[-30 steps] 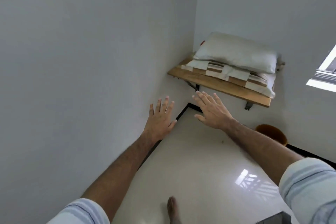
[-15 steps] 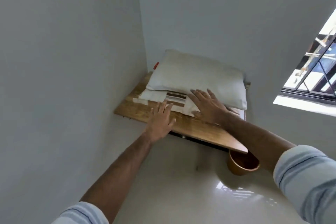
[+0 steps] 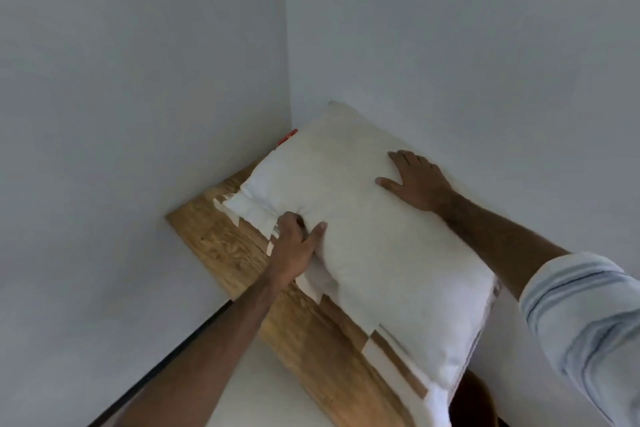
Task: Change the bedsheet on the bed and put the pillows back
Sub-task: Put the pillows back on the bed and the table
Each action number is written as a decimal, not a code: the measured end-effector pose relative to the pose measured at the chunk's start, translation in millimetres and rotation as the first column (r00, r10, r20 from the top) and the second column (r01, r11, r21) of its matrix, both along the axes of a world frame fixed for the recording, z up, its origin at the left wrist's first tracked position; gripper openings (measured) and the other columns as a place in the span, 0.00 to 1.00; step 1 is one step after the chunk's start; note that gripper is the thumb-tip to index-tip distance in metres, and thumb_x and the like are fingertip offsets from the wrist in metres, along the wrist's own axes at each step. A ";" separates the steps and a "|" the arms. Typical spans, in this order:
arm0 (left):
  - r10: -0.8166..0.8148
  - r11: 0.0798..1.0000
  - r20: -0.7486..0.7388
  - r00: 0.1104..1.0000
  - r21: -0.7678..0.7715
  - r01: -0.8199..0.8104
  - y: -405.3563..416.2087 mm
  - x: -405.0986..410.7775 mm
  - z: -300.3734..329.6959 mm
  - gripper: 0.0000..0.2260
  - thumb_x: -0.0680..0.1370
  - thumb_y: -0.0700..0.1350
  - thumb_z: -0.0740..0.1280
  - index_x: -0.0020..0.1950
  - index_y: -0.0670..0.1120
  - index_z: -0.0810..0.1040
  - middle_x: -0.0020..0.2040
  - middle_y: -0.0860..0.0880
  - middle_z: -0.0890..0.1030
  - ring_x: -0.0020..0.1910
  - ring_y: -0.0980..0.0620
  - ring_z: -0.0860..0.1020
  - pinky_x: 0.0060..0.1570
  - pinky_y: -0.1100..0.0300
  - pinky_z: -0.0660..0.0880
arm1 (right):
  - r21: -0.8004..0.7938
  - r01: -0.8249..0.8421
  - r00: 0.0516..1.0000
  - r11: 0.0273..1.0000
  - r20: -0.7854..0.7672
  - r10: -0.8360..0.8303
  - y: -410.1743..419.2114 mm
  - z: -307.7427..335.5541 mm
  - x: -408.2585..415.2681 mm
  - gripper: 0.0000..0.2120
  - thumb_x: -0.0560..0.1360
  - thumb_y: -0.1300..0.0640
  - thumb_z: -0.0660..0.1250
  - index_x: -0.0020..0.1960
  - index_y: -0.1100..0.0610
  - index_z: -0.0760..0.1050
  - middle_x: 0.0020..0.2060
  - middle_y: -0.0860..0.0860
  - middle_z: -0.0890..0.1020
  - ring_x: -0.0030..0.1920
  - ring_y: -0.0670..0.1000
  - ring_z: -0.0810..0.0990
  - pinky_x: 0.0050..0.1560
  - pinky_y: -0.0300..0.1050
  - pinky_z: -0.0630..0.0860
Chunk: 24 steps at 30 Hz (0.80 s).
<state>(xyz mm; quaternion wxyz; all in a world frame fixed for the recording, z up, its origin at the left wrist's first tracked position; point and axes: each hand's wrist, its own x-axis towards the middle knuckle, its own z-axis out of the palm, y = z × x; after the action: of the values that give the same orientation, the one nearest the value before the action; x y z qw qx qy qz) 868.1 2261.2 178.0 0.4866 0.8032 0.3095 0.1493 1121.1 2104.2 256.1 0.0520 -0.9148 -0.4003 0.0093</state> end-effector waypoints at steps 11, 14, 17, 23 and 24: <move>0.534 0.655 -0.028 0.845 -0.618 -0.435 -31.7 31.3 1.1 0.33 0.75 0.55 0.76 0.70 0.48 0.61 0.64 0.47 0.74 0.61 0.47 0.78 0.50 0.49 0.82 | 0.105 0.114 0.924 0.988 -0.376 -0.067 34.7 -5.9 53.3 0.56 0.61 0.16 0.59 0.76 0.54 0.61 0.73 0.56 0.69 0.72 0.58 0.69 0.72 0.56 0.66; 0.532 0.530 -0.026 0.846 -0.769 -0.357 -50.0 22.3 -8.9 0.41 0.71 0.57 0.79 0.77 0.47 0.62 0.65 0.48 0.79 0.61 0.48 0.81 0.58 0.48 0.81 | 0.102 0.164 0.820 0.981 -0.567 -0.078 40.5 2.1 54.1 0.63 0.54 0.17 0.67 0.76 0.57 0.62 0.74 0.55 0.69 0.71 0.58 0.71 0.71 0.55 0.69; 0.474 0.457 0.078 0.877 -0.873 -0.169 -68.3 -0.2 -9.1 0.42 0.67 0.57 0.82 0.76 0.47 0.70 0.63 0.49 0.83 0.62 0.50 0.82 0.67 0.50 0.76 | 0.115 0.127 0.697 0.985 -0.717 -0.006 39.8 20.9 47.8 0.51 0.55 0.25 0.76 0.69 0.53 0.74 0.64 0.51 0.80 0.60 0.53 0.81 0.65 0.51 0.76; 0.653 0.493 0.134 0.745 -0.822 -0.284 -91.6 -51.7 22.1 0.34 0.67 0.58 0.81 0.69 0.50 0.75 0.60 0.49 0.84 0.59 0.46 0.83 0.64 0.45 0.77 | 0.333 -0.022 0.574 0.942 -0.768 0.285 16.2 93.1 -7.6 0.30 0.70 0.41 0.76 0.68 0.49 0.75 0.56 0.48 0.84 0.48 0.46 0.86 0.41 0.39 0.81; 0.683 0.500 0.161 0.712 -0.814 -0.295 -95.3 -62.0 26.4 0.31 0.69 0.57 0.80 0.69 0.50 0.76 0.60 0.49 0.84 0.59 0.47 0.82 0.64 0.45 0.77 | 0.364 -0.072 0.523 0.928 -0.779 0.346 9.7 103.1 -22.1 0.24 0.73 0.45 0.75 0.66 0.47 0.75 0.58 0.48 0.84 0.50 0.46 0.86 0.42 0.39 0.81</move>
<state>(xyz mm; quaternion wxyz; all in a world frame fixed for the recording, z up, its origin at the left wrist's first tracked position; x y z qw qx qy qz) 806.2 2165.9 204.4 0.7602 0.3447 0.4373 0.3346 1099.0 2113.9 359.2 0.3657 -0.7267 -0.4323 0.3890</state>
